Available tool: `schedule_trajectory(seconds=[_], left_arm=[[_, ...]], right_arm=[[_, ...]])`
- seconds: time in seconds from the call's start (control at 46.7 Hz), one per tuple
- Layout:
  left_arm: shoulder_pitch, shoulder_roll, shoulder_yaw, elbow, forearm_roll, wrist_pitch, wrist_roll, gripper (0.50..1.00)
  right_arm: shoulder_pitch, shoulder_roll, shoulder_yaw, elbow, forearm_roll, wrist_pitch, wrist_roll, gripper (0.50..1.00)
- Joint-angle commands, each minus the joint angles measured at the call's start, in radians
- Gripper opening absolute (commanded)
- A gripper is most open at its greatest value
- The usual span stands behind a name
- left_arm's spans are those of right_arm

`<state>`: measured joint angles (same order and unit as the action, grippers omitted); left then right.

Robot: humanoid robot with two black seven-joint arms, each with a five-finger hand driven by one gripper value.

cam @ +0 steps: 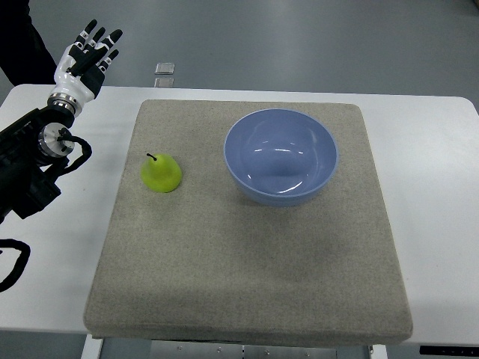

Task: Place pear in bowl with left hand

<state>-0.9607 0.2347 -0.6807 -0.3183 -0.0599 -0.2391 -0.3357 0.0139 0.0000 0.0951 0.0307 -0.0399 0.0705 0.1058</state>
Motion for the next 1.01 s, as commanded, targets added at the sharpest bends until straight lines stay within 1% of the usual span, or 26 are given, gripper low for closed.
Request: schedule_trajectory(seconds=[0.0,0.171,0.985], left_arm=[[-0.001,0.000,0.000,-0.001,0.000,0.000,0.000,0.992],[-0.001,0.002,0.000,0.001,-0.005,0.001,-0.016,0.992],[-0.001,0.015,0.000,-0.002,-0.008,0.001,-0.017,0.992]], right_arm=[[0.000,0.000,0.000,0.000,0.000,0.000,0.000,0.926],[0.000,0.000,0.000,0.000,0.000,0.000,0.000,0.926],[0.001,0.000,0.000,0.000,0.000,0.000,0.000,0.926]])
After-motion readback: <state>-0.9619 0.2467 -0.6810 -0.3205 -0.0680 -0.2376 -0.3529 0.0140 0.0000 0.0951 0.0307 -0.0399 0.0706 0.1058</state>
